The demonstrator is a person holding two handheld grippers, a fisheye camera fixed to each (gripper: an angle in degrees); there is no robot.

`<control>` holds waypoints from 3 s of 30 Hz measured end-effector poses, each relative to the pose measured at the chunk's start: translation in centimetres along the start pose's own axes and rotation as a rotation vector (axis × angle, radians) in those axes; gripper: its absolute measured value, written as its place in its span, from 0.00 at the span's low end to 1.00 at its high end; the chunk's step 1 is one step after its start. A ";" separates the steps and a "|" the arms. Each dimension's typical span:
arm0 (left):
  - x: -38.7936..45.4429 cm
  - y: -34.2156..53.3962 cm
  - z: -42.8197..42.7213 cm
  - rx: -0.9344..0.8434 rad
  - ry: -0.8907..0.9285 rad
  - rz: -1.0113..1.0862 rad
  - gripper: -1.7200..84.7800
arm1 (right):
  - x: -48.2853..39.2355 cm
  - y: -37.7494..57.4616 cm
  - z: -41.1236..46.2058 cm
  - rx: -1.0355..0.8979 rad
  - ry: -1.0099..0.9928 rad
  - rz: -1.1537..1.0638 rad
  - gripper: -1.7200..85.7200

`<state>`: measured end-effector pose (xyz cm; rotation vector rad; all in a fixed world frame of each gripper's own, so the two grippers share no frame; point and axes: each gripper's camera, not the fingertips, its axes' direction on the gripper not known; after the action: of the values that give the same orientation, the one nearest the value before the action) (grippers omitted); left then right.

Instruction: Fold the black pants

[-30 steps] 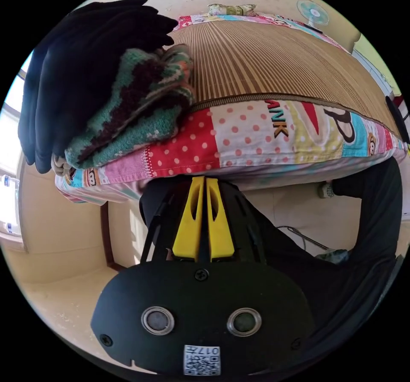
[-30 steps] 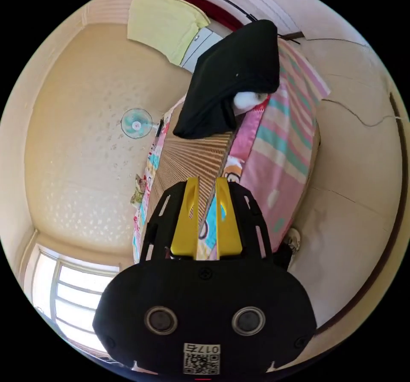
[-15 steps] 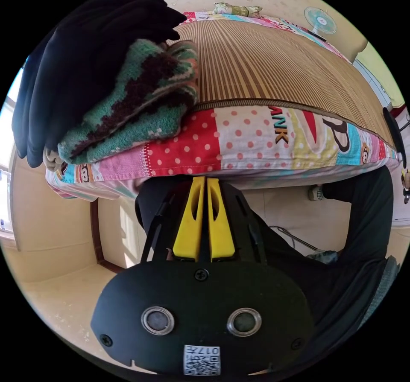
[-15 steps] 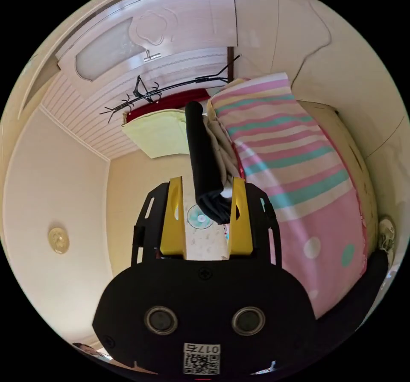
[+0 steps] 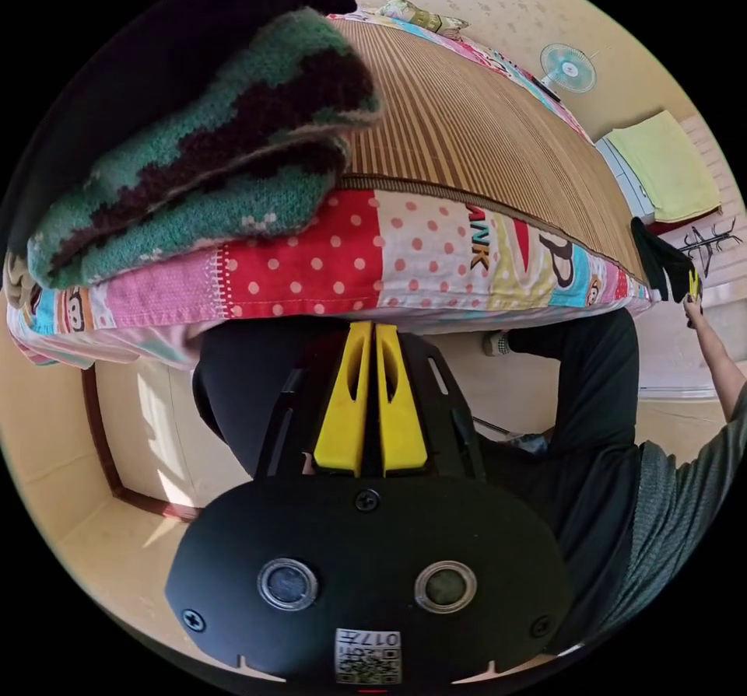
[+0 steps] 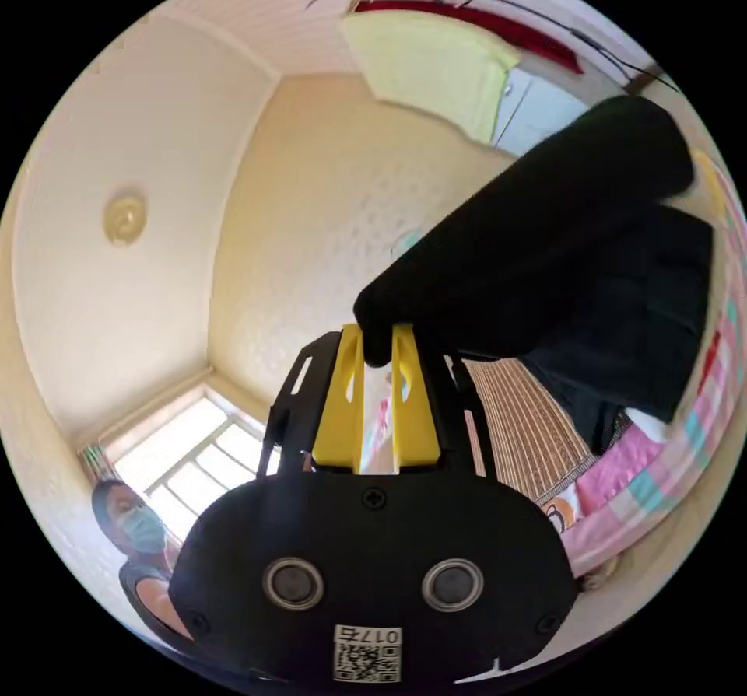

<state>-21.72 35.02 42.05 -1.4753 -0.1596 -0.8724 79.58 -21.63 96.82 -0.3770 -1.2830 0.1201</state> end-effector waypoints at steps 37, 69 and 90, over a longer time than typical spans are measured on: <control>-3.7 7.1 2.4 0.002 0.063 0.128 0.01 | 1.3 30.6 19.8 -0.393 0.481 0.053 0.03; -1.3 26.1 2.1 0.573 0.403 0.024 0.01 | 6.8 36.0 22.4 -0.218 0.521 0.101 0.13; 9.4 29.0 -0.9 0.573 0.370 0.257 0.01 | -2.8 47.9 45.6 -1.062 0.122 -0.405 0.02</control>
<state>1.61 26.33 24.50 -0.7655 0.0549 -0.7896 41.21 31.72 88.59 -0.9902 -1.1883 -0.9492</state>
